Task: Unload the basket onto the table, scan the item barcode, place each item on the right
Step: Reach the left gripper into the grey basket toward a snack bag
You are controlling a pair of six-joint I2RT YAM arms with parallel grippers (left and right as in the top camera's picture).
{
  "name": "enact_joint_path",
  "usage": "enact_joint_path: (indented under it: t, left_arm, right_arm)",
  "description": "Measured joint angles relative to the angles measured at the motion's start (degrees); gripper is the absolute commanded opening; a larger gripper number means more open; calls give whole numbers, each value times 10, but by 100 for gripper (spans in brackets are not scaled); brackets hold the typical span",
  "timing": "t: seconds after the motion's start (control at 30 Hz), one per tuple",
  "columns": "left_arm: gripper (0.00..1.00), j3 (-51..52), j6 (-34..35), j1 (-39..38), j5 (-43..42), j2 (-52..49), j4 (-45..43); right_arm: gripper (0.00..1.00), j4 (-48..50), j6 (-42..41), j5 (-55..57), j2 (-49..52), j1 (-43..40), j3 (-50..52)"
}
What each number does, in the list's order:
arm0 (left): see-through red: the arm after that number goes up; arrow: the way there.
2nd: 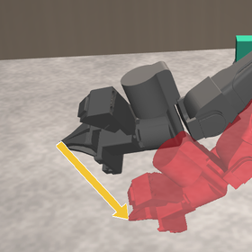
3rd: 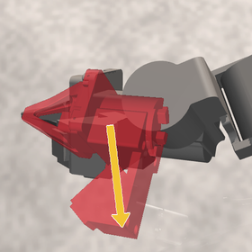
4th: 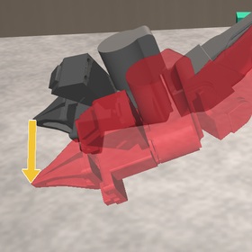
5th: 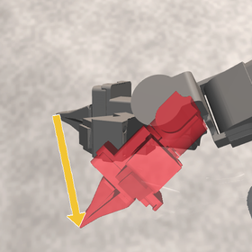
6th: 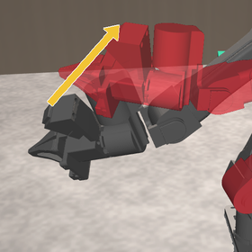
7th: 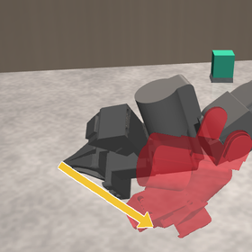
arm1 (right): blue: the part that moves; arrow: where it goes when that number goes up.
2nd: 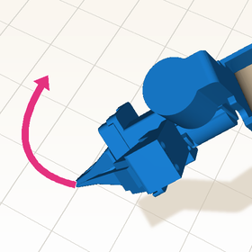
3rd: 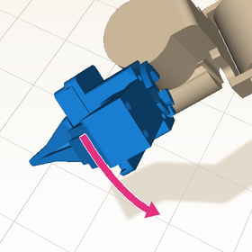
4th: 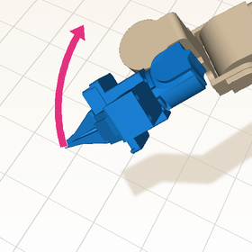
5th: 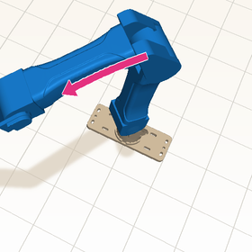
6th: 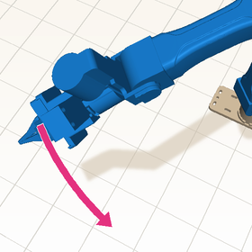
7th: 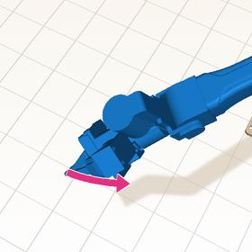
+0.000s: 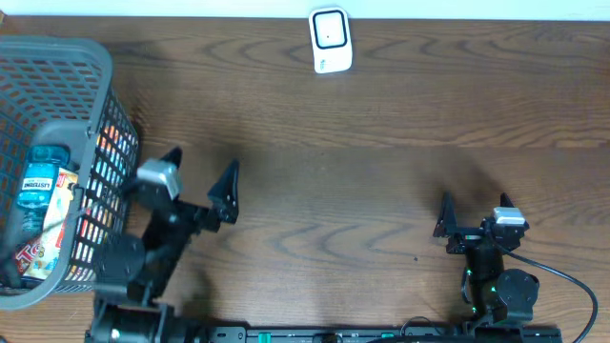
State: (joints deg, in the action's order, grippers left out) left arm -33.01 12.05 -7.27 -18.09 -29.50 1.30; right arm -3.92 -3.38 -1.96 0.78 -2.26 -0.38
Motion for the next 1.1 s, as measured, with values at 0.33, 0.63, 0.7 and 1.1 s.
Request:
enact_joint_path:
  t: [0.33,0.63,0.7,1.1]
  left_arm:
    - [99,-57,15,0,-45,-105,0]
    - [99,-58,15,0,-48,-143,-2]
    - [99,-62,15,0,-48,-151,-2]
    - [99,-105,15,0,-48,-164,-2]
  right_arm:
    - [99,0,0,1,0,0,0]
    - [99,0,0,1,0,0,0]
    - [99,0,0,1,0,0,0]
    - [99,0,0,1,0,0,0]
